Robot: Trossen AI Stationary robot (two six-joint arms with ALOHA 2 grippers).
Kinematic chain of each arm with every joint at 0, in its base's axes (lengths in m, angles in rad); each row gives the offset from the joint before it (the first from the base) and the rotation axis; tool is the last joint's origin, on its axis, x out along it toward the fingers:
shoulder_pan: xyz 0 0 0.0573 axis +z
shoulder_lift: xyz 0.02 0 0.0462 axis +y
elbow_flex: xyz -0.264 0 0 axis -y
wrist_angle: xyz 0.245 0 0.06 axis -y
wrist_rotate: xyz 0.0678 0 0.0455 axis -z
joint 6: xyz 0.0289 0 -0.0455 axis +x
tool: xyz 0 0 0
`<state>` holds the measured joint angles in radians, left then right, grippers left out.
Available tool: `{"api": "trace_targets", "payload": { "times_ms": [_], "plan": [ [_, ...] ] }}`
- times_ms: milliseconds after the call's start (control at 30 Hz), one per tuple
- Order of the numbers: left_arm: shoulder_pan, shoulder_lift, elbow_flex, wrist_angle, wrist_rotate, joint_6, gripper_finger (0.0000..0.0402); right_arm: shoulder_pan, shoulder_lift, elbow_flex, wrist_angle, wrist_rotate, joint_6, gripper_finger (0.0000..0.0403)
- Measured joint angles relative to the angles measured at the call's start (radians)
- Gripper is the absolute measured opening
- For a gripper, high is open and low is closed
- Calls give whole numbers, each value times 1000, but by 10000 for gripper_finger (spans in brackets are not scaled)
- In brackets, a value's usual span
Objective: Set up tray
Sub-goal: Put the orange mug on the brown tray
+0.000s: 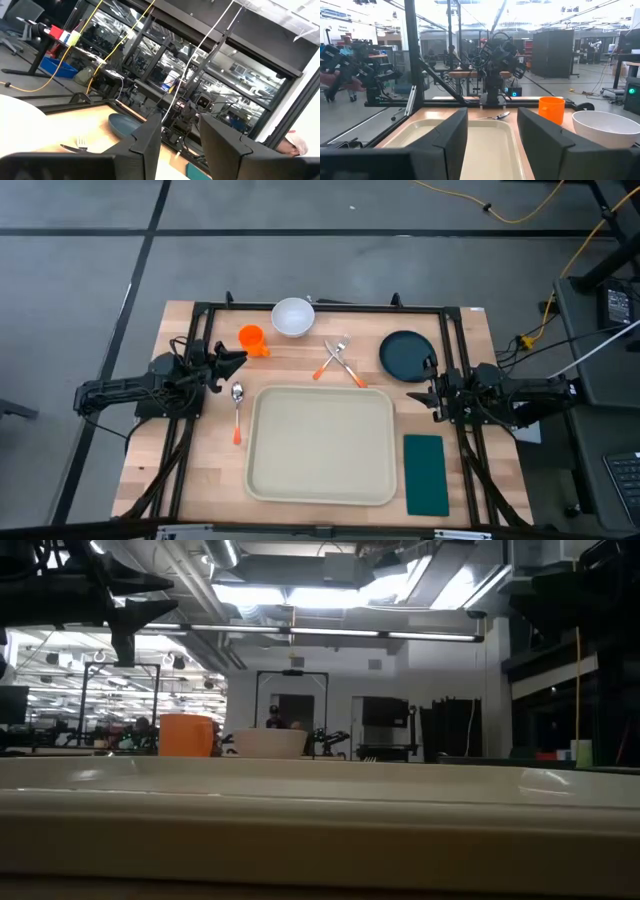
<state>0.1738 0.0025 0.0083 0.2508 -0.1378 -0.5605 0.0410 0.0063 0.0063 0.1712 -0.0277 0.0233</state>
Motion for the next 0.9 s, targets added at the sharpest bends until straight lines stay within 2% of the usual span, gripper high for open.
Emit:
{"api": "trace_targets", "payload": {
  "times_ms": [67, 200, 433, 533, 700, 800, 900],
  "plan": [
    [0, 0, 0, 8, -27, 19, 127, 0, 0, 0, 51, 0, 17, 178],
    [0, 0, 0, 19, -176, 55, 127, 0, 0, 0, 176, 44, 39, 178],
    [0, 0, 0, 94, -366, -80, 127, 0, 0, 0, 294, 165, 163, 178],
    [0, -2, 0, 114, -357, -112, 127, 0, 0, 0, 322, 169, 197, 178],
    [0, 2, 0, 208, -218, -67, 127, 0, -1, 0, 386, 168, 298, 178],
    [0, 2, 20, 220, -201, -71, 127, 0, 0, 11, 386, 167, 410, 178],
    [0, 4, 53, 222, -205, -57, 127, 0, 0, 70, 308, 132, 467, 178]
  ]
}}
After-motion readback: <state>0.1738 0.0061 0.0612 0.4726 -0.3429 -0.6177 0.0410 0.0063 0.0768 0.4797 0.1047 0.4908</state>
